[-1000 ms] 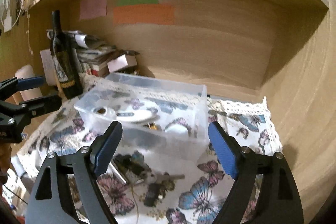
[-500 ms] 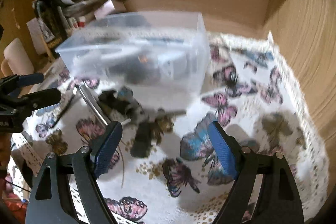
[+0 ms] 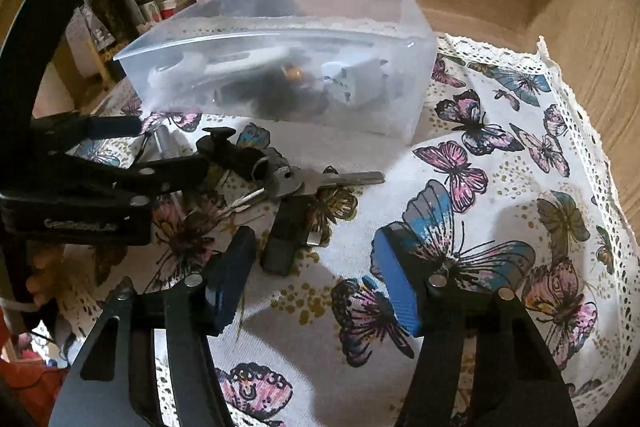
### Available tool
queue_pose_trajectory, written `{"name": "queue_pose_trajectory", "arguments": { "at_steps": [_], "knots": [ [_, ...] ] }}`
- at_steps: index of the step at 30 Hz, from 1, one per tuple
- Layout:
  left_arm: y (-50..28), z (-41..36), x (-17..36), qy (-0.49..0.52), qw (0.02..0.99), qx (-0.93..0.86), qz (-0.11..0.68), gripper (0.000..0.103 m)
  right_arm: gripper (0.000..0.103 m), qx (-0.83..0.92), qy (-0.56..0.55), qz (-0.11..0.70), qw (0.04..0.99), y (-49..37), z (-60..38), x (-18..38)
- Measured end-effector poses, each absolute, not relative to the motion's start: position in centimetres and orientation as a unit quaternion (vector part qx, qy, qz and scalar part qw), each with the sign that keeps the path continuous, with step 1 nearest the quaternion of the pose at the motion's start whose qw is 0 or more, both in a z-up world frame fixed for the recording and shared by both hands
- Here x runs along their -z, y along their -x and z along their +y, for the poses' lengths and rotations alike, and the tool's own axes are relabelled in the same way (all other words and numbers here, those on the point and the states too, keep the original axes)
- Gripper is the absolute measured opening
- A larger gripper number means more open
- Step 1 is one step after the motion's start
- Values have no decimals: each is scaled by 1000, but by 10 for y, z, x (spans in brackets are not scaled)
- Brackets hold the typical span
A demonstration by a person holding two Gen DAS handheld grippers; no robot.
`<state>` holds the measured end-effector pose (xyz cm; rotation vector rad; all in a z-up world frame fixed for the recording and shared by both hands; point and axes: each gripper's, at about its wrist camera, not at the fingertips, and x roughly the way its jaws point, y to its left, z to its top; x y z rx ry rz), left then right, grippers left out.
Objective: Organize rigid objects
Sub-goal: 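Grasp silver metal cylinder with left tool while right tool grasps black key fob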
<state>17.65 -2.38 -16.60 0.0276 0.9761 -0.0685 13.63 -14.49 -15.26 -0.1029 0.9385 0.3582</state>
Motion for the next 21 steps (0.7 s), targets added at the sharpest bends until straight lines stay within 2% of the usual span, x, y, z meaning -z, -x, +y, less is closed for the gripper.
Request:
{"name": "queue_pose_trajectory", "arguments": {
  "at_steps": [13, 15, 17, 18, 20, 21],
  "knots": [
    [-150, 13, 175, 9, 872, 24, 489, 98, 36, -179, 68, 442, 876, -137, -137, 154],
    [-151, 7, 173, 5, 874, 38, 485, 87, 30, -176, 70, 440, 878, -137, -136, 154],
    [-153, 0, 172, -8, 877, 42, 478, 71, 24, -177, 70, 439, 878, -138, -137, 154],
    [-153, -3, 172, -10, 879, 47, 474, 67, 24, -177, 69, 439, 878, -138, -137, 154],
    [-152, -7, 170, -14, 882, 60, 467, 49, 24, -175, 69, 437, 880, -137, -137, 154],
    [-151, -10, 169, -16, 883, 65, 465, 45, 24, -174, 68, 437, 880, -137, -137, 153]
  ]
}}
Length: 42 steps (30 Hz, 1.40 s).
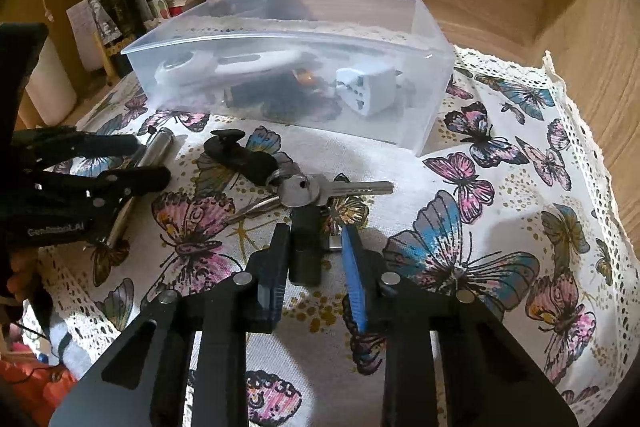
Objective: Organize rigid objects
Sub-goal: 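Grasp silver metal cylinder with left tool while right tool grasps black key fob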
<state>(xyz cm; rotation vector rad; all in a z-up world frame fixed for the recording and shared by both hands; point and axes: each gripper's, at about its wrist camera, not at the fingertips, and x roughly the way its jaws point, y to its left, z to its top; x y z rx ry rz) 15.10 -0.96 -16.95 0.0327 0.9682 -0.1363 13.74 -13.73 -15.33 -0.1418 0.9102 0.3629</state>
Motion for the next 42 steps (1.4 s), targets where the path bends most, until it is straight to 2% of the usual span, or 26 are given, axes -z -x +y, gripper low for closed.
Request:
{"name": "queue_pose_trajectory", "arguments": {
  "at_steps": [2, 5, 16, 29, 42],
  "knots": [
    [-148, -14, 168, -19, 884, 77, 460, 27, 24, -177, 60, 435, 881, -136, -139, 152],
    [-144, -18, 167, -21, 884, 86, 459, 15, 24, -179, 46, 428, 885, -134, -143, 146],
    [-136, -1, 151, 24, 893, 79, 443, 15, 24, -174, 38, 384, 906, -127, -148, 117],
    [-131, 14, 94, 50, 926, 75, 367, 15, 24, -163, -1, 344, 925, -140, -152, 84],
    [-149, 23, 49, 55, 951, 65, 298, 15, 24, -162, 23, 284, 945, -161, -136, 46]
  ]
}}
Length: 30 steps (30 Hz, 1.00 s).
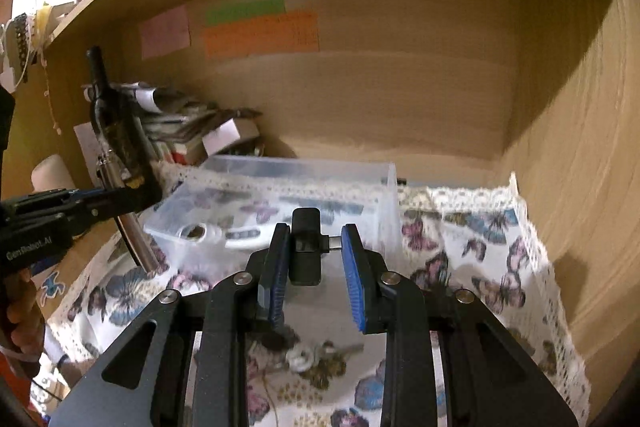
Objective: Organize rigid objects
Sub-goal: 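Grasp silver metal cylinder with left tool while right tool grasps black key fob, then lower silver cylinder into clear box with left tool while right tool drops key fob in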
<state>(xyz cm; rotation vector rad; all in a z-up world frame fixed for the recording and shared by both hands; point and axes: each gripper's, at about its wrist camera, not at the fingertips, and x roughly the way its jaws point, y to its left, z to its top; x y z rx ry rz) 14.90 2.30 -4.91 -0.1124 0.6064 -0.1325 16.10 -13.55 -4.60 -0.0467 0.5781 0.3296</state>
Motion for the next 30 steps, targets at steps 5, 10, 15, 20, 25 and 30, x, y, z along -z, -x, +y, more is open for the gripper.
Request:
{"name": "queue_pose_trajectory", "arguments": {
  "at_steps": [5, 10, 15, 20, 25, 30],
  "knots": [
    [-161, 24, 37, 59, 956, 61, 282, 15, 24, -161, 36, 273, 948, -173, -128, 37],
    [-176, 19, 34, 50, 958, 60, 276, 15, 24, -161, 39, 270, 948, -184, -124, 35],
    [-200, 19, 48, 40, 952, 59, 299, 15, 24, -161, 34, 301, 939, -199, -116, 53],
    [-218, 20, 66, 36, 945, 53, 321, 15, 24, -158, 27, 338, 927, -216, -114, 77],
    [-232, 15, 81, 25, 936, 60, 346, 15, 24, -152, 17, 369, 917, -232, -115, 95],
    [-241, 4, 92, 22, 927, 79, 365, 15, 24, -152, 19, 379, 912, -237, -113, 103]
  ]
}}
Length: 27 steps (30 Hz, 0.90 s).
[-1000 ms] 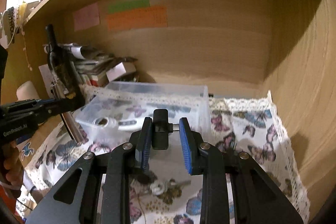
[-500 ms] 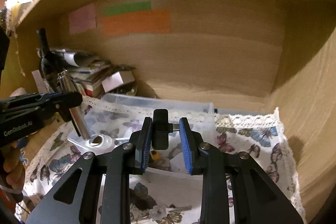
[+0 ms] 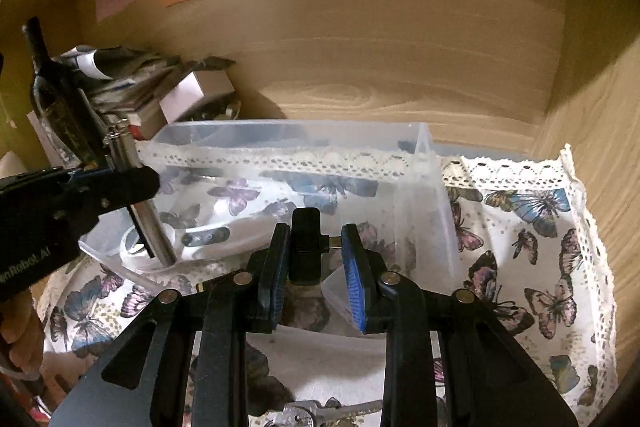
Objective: Organize rigid objects
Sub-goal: 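Lower silver cylinder into clear box with left tool while right tool drops key fob in, then withdraw both open tools from the clear box toward the silver keys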
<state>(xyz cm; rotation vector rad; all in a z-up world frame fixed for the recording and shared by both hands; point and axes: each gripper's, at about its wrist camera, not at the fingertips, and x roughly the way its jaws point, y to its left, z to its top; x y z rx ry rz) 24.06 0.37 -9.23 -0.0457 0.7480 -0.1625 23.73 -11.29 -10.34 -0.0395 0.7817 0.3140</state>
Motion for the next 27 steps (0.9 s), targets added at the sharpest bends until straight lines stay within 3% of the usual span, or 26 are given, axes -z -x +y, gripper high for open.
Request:
{"name": "queue_pose_trajectory", "arguments": {
  "at_steps": [16, 24, 27],
  "knots": [
    [-246, -10, 90, 21, 921, 100, 375, 15, 24, -161, 26, 371, 914, -232, -114, 95],
    [-215, -2, 67, 25, 933, 98, 347, 33, 27, -165, 26, 333, 928, -210, -123, 71],
    [-202, -2, 61, 21, 937, 96, 336, 47, 29, -166, 28, 321, 932, -199, -127, 63]
  ]
}}
